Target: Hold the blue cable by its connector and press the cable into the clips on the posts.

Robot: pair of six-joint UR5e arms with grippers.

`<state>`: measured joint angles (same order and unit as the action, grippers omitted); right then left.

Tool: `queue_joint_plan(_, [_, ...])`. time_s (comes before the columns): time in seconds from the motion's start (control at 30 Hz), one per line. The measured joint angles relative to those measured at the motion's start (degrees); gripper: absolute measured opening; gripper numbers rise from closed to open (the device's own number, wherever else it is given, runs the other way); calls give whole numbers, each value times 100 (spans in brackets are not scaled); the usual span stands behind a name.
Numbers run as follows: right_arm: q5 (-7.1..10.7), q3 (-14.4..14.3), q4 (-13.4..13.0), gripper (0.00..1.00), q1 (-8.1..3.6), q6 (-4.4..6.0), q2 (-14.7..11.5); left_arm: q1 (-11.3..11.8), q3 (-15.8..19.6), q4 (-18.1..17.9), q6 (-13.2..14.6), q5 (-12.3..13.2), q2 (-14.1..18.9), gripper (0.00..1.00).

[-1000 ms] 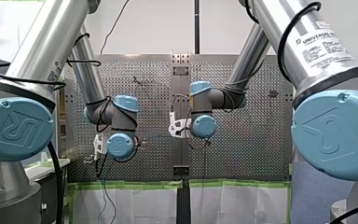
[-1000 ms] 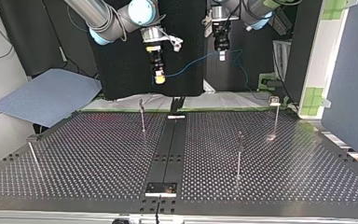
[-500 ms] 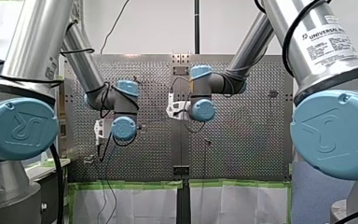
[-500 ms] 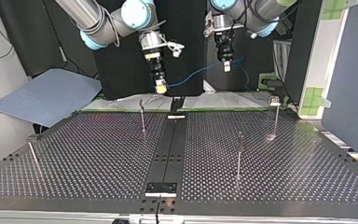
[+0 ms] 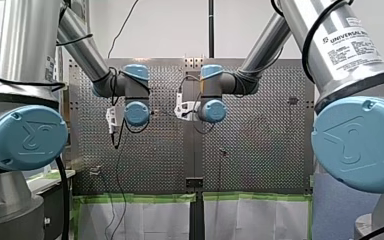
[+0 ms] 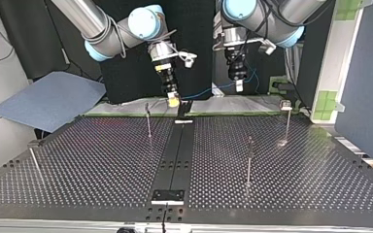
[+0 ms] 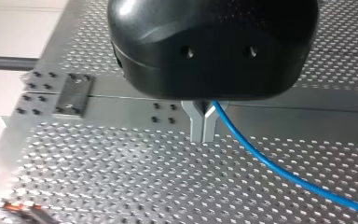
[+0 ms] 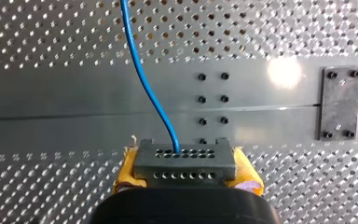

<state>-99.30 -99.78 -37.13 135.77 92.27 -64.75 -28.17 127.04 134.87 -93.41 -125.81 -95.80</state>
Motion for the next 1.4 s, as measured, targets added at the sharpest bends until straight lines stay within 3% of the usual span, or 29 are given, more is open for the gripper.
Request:
queue_joint_plan(0.27, [126, 283, 141, 0, 33, 124, 85, 289, -107, 446, 42, 107, 421, 0])
queue_joint_plan(0.47, [185, 415, 256, 0, 90, 140, 198, 582, -122, 750, 123, 358, 367, 0])
queue_joint_plan(0.63, [246, 612, 414, 0, 138, 179, 276, 829, -156, 896, 328, 479, 525, 0])
queue_joint_plan(0.87, [302, 996, 613, 0, 151, 209, 338, 1164, -480, 1248, 325, 681, 480, 0])
queue_joint_plan(1.17, [306, 1475, 883, 0, 279, 166, 598, 1260, -935, 1715, 287, 771, 857, 0])
queue_joint_plan(1.4, [313, 1830, 1075, 0, 349, 151, 639, 1267, -1014, 1835, 274, 839, 1121, 0])
